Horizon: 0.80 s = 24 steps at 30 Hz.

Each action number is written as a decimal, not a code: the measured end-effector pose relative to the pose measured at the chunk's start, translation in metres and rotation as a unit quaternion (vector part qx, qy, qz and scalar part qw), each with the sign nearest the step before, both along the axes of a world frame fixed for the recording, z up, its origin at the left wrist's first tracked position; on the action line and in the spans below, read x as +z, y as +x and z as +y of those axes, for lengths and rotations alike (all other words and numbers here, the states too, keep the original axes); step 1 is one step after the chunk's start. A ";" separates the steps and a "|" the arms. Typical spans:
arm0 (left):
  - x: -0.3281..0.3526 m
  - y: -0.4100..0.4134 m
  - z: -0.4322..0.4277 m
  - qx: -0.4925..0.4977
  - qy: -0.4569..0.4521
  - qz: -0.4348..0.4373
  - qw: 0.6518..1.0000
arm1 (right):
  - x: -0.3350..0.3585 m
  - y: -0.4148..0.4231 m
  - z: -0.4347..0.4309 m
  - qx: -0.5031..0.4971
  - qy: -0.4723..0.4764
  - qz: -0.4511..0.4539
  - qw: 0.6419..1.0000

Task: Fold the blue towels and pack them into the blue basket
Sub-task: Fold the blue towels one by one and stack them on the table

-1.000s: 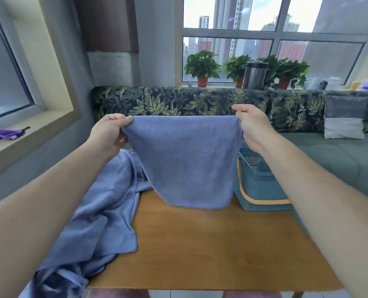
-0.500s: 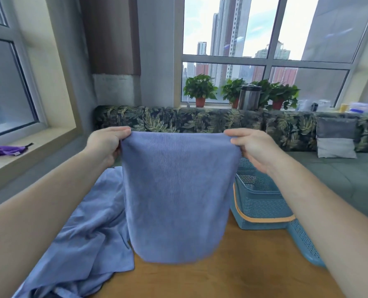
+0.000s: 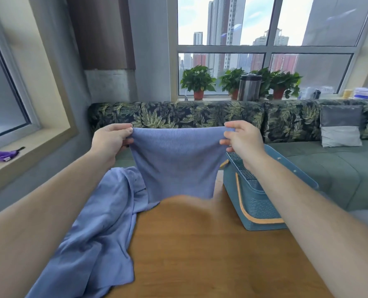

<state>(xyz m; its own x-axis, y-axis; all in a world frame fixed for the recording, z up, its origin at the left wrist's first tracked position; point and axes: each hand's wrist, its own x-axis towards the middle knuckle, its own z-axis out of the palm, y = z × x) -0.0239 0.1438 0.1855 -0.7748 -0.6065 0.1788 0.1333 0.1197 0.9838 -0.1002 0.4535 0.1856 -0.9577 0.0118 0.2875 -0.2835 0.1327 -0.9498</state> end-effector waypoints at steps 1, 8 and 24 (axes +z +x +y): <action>-0.008 0.004 -0.001 -0.005 0.006 -0.001 1.000 | -0.008 0.004 0.002 -0.001 -0.003 -0.003 1.000; -0.166 0.065 0.028 0.015 0.040 -0.097 0.994 | -0.166 0.059 0.029 -0.025 0.009 -0.112 0.993; -0.298 0.139 0.068 0.046 -0.335 -0.200 0.920 | -0.301 0.124 0.057 -0.115 0.385 0.015 0.915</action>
<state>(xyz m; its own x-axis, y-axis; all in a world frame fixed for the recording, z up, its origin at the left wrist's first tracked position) 0.1154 0.2116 -0.1121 -0.8102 -0.5313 0.2475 -0.2655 0.7091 0.6532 0.0239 0.5105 -0.1157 -0.9469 -0.0053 0.3215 -0.1883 0.8196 -0.5411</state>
